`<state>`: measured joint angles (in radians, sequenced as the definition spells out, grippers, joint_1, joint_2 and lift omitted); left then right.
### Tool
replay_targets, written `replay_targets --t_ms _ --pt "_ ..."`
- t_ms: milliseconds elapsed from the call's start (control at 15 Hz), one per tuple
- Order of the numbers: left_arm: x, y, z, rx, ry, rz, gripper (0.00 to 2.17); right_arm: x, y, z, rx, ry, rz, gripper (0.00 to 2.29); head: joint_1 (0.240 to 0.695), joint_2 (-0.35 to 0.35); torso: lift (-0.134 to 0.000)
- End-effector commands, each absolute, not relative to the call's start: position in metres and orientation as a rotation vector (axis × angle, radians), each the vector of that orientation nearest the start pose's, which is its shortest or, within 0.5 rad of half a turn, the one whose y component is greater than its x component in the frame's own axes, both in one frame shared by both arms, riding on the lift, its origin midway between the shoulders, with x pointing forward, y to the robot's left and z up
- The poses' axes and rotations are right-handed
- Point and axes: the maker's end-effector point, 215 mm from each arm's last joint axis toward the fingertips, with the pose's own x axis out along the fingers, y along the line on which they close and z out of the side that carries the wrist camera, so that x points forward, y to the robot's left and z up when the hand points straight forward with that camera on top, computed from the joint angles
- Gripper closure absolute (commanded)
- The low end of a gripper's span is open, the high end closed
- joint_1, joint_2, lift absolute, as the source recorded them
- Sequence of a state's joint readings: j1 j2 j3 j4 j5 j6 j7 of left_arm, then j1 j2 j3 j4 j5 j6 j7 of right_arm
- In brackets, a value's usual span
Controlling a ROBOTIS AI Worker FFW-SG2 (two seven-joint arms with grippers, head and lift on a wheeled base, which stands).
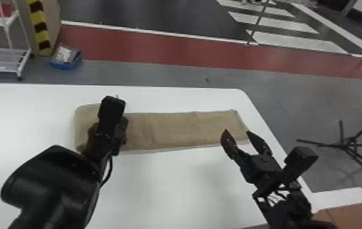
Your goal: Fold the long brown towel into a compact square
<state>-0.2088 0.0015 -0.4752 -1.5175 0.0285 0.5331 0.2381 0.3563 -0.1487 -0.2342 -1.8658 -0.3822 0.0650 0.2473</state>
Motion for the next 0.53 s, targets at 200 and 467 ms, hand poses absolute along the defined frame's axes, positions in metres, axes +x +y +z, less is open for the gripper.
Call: replay_targets --t_ms 200,467 --pt "0.548 0.041 -0.381 0.040 0.332 -0.220 0.04 0.520 -0.273 -0.363 0.181 0.093 0.145 0.20 0.695 -0.296 -0.123" --pt "0.537 0.133 -0.373 -0.013 0.307 -0.046 0.04 0.573 -0.170 -0.375 0.174 0.159 0.273 0.20 0.695 -0.200 -0.123"
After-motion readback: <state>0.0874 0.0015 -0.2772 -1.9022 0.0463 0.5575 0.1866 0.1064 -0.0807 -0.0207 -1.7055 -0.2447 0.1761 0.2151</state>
